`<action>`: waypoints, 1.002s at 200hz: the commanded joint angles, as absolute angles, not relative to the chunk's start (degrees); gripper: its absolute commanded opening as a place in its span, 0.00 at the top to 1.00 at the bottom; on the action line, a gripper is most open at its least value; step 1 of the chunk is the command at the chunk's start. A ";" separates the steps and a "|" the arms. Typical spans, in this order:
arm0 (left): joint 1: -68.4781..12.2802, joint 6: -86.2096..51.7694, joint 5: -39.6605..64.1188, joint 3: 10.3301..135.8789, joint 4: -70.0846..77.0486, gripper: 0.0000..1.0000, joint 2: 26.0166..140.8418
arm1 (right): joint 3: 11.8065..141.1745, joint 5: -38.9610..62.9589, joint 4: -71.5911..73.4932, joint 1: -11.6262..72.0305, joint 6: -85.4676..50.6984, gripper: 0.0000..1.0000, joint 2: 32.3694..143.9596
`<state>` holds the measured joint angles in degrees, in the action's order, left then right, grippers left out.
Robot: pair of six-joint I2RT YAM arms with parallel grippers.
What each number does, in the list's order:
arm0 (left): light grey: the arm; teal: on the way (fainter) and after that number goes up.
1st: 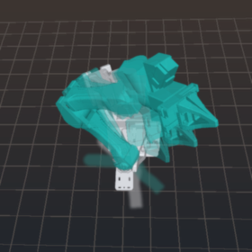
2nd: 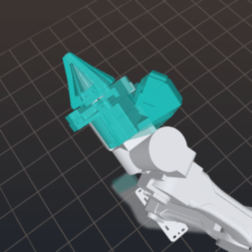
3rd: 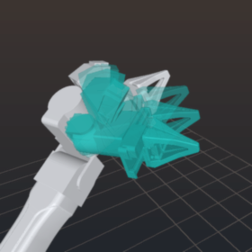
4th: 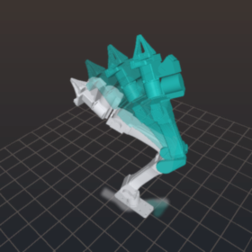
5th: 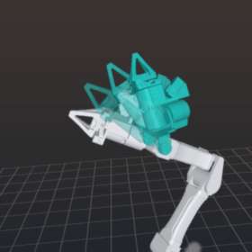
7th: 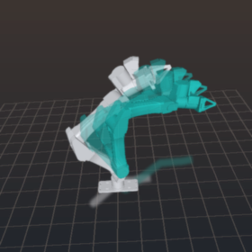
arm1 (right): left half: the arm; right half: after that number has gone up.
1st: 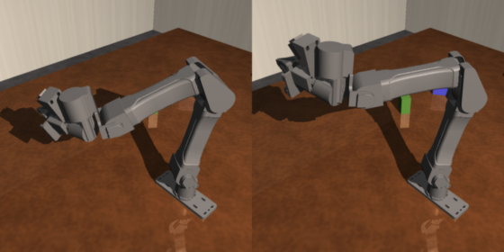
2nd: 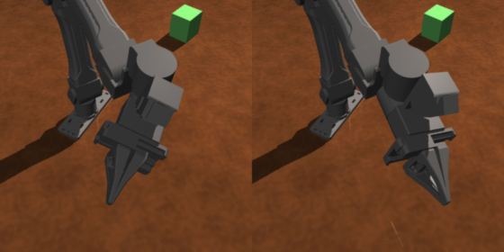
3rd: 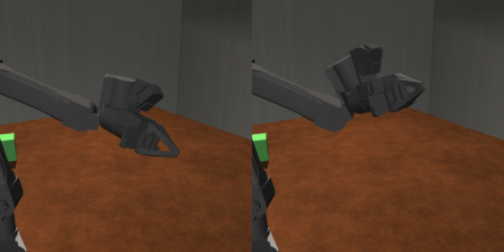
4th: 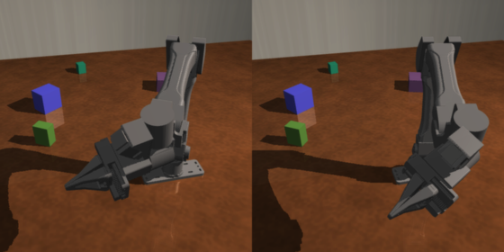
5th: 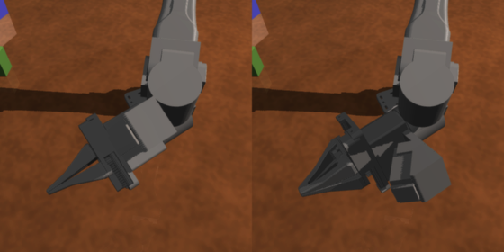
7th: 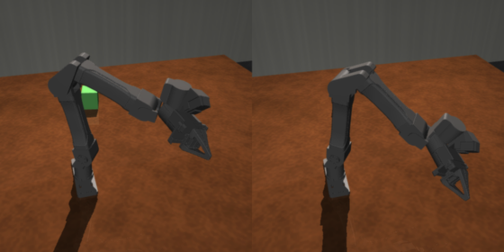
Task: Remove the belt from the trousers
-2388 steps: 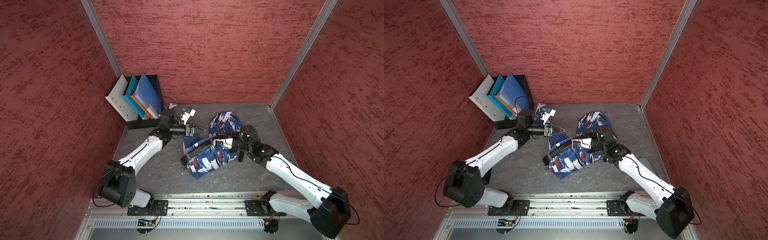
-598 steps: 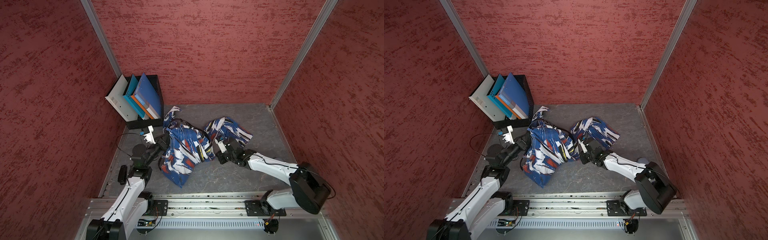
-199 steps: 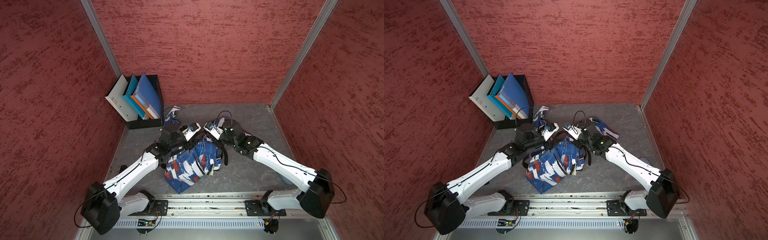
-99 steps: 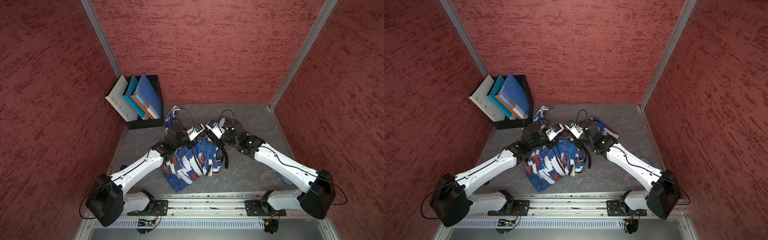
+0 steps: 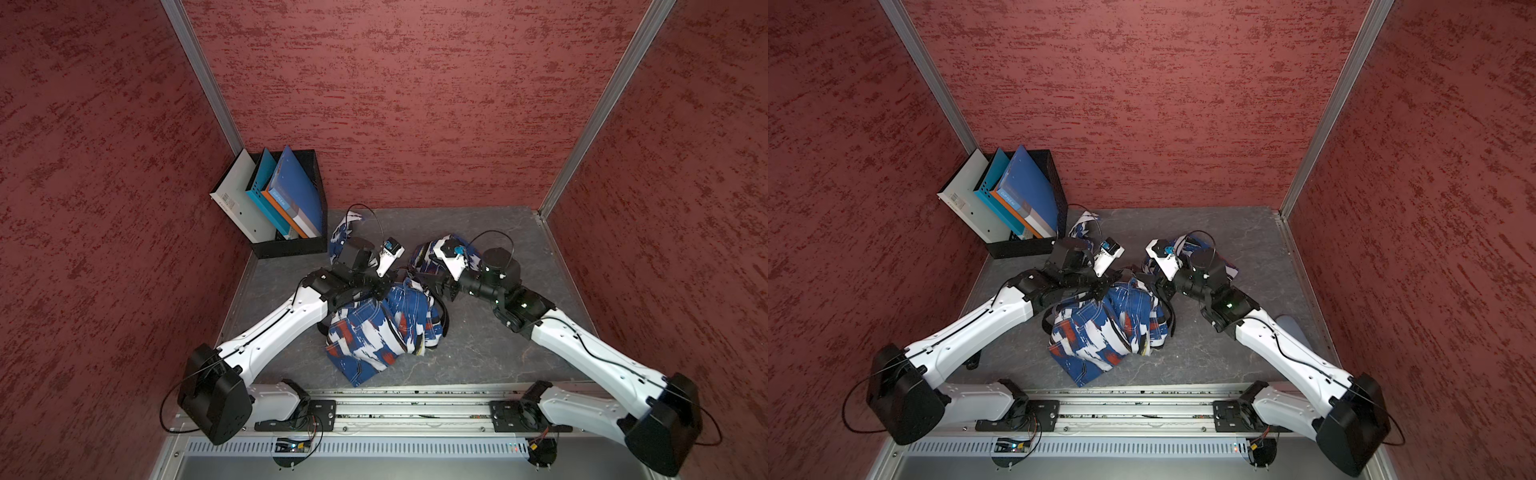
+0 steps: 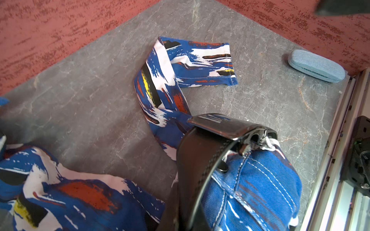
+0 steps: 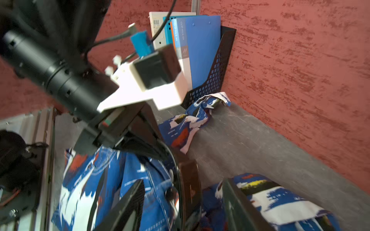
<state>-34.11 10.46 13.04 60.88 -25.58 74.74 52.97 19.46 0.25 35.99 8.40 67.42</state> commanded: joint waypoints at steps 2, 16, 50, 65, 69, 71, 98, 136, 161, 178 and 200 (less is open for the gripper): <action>-34.36 7.47 13.78 62.94 -27.77 1.00 74.44 | 56.88 22.29 2.59 35.95 1.17 0.43 72.31; -34.35 7.38 14.13 62.86 -27.47 1.00 74.44 | 57.29 23.19 2.00 35.95 0.07 0.45 73.82; -34.06 7.47 14.83 62.58 -27.58 1.00 74.19 | 57.24 25.20 1.35 36.03 -0.93 0.50 75.62; -33.77 7.48 15.34 62.58 -27.53 1.00 74.27 | 57.57 24.64 0.07 36.25 -0.69 0.51 76.37; -33.67 7.55 15.50 62.74 -27.58 1.00 74.27 | 57.65 24.44 -0.17 36.37 -0.63 0.51 76.56; -33.60 7.56 15.61 62.68 -27.53 1.00 74.33 | 57.72 24.32 -0.31 36.38 -0.55 0.52 76.73; -33.28 7.65 16.43 62.93 -27.70 1.00 74.53 | 58.99 22.87 -2.58 36.88 0.39 0.56 77.85; -33.21 7.65 16.87 63.44 -27.87 1.00 74.68 | 59.95 22.94 -3.58 37.00 1.33 0.62 78.70; -33.16 7.56 17.05 63.53 -27.87 1.00 74.62 | 60.11 24.23 -4.30 37.09 2.18 0.62 79.13; -33.14 7.56 17.14 63.75 -28.27 1.00 74.95 | 59.02 26.05 -2.55 37.09 2.20 0.58 78.31; -33.11 7.47 17.31 63.73 -28.13 1.00 75.02 | 59.17 25.69 -3.49 37.09 2.55 0.62 78.39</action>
